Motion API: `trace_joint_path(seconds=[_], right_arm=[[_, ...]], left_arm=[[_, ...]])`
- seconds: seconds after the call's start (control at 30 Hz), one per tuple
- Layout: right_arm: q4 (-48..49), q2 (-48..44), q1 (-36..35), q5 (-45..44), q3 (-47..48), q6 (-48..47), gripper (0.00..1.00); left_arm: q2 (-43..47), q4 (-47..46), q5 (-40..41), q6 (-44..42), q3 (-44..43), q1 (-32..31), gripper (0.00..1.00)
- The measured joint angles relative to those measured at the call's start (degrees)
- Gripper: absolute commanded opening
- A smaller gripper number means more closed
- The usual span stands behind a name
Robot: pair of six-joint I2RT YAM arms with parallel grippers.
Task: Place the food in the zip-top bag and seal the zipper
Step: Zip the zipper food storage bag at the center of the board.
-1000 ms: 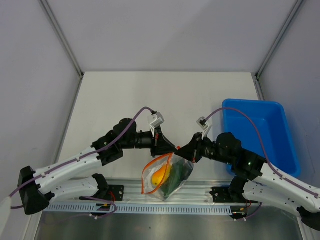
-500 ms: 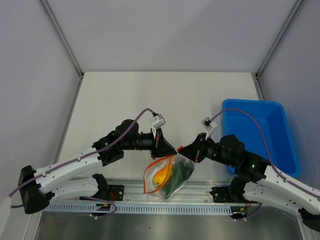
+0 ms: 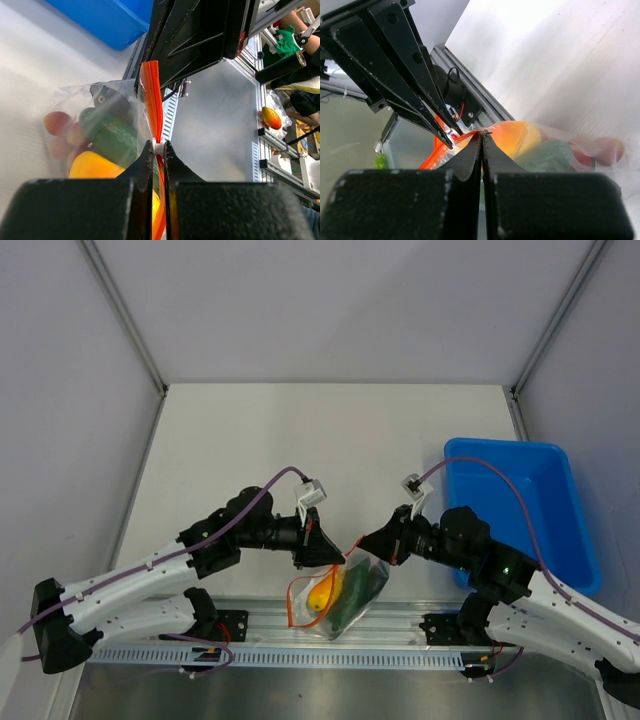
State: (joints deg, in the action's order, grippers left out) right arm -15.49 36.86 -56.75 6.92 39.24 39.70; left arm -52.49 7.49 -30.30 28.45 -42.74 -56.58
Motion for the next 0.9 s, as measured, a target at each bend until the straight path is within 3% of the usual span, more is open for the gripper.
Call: trace_joint_path(seconds=[0.07,0.1,0.2,0.5,0.63,0.7,0.9], right_arm=[[-0.09,0.04,1.2,2.49,0.13,-1.51,0.07],[-0.42,0.11,1.75,3.74,0.46,-2.51,0.22],[-1.84,0.96,3.04,6.88,2.95,-6.05,0.42],[-14.51,8.37,3.93,11.41,16.72,-19.26,0.61],[-20.5,10.32,3.93,11.37,21.07,-23.98,0.58],[-22.86,11.39,3.93,12.28,23.08,-26.05,0.46],[-26.71,15.47,2.23,20.46,26.16,-31.91,0.44]], left_arm=[[0.13,0.02,-0.11,0.07,0.0,-0.04,0.01],[0.17,0.13,-0.31,0.07,0.0,-0.07,0.01],[0.22,1.14,-1.6,0.04,0.0,-0.39,0.0],[-0.28,5.86,-2.47,-0.22,-1.88,-0.72,0.01],[-0.94,7.02,-2.45,-0.39,-3.13,-0.72,0.0],[-1.62,7.63,-2.47,-0.46,-3.89,-0.72,0.01],[-4.11,10.05,-2.93,-0.83,-7.28,-0.74,0.0]])
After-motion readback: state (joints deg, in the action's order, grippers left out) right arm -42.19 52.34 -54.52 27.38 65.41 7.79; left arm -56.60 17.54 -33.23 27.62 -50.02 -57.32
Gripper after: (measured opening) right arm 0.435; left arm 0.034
